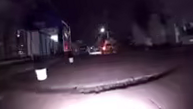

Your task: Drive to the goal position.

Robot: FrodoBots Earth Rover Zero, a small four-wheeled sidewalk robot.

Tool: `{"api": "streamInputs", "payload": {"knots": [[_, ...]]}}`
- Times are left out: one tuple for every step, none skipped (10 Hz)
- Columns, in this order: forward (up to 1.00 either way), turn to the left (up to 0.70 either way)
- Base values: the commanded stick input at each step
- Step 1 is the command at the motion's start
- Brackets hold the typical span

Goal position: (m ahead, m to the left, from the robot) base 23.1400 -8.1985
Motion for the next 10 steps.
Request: {"api": "streamInputs", "payload": {"knots": [[0.85, 0.0], [0.85, 0.0], [0.85, 0.0], [0.85, 0.0], [0.85, 0.0], [0.85, 0.0], [0.85, 0.0], [0.85, 0.0], [0.85, 0.0], [0.85, 0.0]]}}
